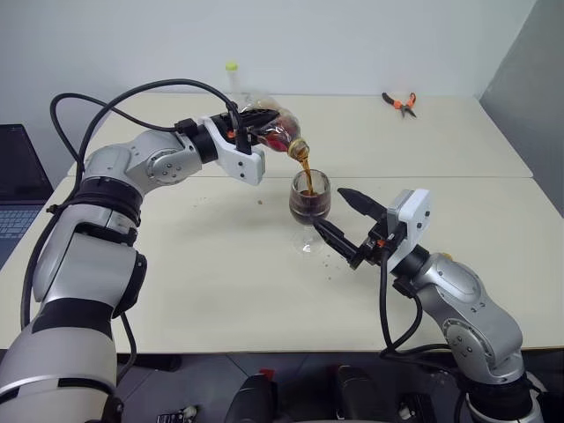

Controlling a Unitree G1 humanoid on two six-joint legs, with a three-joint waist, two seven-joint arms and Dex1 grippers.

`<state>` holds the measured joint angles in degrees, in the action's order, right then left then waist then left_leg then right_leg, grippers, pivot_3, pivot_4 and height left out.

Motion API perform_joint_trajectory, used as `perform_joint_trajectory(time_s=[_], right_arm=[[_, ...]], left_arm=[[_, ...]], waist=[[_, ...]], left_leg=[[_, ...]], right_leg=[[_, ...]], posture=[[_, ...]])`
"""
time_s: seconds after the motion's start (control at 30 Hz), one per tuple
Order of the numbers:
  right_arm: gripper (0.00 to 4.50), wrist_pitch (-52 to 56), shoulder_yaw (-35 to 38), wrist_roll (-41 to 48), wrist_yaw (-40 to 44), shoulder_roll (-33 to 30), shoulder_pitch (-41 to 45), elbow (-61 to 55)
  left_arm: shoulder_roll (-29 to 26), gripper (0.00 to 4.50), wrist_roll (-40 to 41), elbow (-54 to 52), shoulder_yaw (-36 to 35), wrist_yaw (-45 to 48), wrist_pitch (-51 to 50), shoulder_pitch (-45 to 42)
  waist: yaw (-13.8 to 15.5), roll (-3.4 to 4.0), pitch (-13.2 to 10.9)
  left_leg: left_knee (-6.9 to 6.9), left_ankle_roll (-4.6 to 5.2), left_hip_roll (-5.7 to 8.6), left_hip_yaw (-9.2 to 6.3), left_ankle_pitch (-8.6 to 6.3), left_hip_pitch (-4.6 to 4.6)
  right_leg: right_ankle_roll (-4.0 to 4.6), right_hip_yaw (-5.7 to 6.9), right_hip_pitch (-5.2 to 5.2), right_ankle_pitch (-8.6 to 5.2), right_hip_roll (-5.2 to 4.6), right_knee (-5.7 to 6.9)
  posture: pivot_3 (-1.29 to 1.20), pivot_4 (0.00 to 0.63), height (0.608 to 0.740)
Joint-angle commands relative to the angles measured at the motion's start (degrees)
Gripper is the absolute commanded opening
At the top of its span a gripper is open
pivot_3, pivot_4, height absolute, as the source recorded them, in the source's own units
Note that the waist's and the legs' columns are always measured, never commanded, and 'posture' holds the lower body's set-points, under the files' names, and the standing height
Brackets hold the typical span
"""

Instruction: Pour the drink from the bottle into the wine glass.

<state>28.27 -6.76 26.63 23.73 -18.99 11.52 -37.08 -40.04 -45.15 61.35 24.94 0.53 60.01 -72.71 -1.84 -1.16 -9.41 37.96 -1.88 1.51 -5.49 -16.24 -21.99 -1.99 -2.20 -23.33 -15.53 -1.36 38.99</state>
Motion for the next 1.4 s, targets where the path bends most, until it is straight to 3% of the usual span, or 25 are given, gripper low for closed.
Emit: perform_joint_trajectory(time_s=[0.03,0.97,1.4], right_arm=[[3.81,-0.1,0.7,1.1,0.2,0.0,-0.2,-2.7],[3.81,0.0,0.3,1.1,0.1,0.2,-0.5,-3.0],[3.81,-0.2,0.1,1.0,0.5,0.2,-0.3,-2.6]], left_arm=[[-0.5,0.74,0.5,-0.2,-0.3,-1.4,-0.3,-2.4],[0.4,0.74,0.6,0.3,0.9,-2.4,-0.7,-2.8],[2.4,0.74,7.0,-0.9,-0.7,2.0,0.4,-0.5]], waist=[[0.0,0.00,0.0],[0.0,0.00,0.0],[0.0,0.00,0.0]], left_leg=[[0.00,0.00,0.00,0.00,0.00,0.00],[0.01,0.00,0.02,0.01,0.00,0.00],[0.02,0.00,0.01,0.01,0.00,0.00]], right_leg=[[0.00,0.00,0.00,0.00,0.00,0.00],[0.00,0.00,0.00,0.00,0.00,0.01],[0.00,-0.01,0.00,0.00,-0.01,0.01]], posture=[[0.00,0.150,0.740],[0.00,0.150,0.740],[0.00,0.150,0.740]])
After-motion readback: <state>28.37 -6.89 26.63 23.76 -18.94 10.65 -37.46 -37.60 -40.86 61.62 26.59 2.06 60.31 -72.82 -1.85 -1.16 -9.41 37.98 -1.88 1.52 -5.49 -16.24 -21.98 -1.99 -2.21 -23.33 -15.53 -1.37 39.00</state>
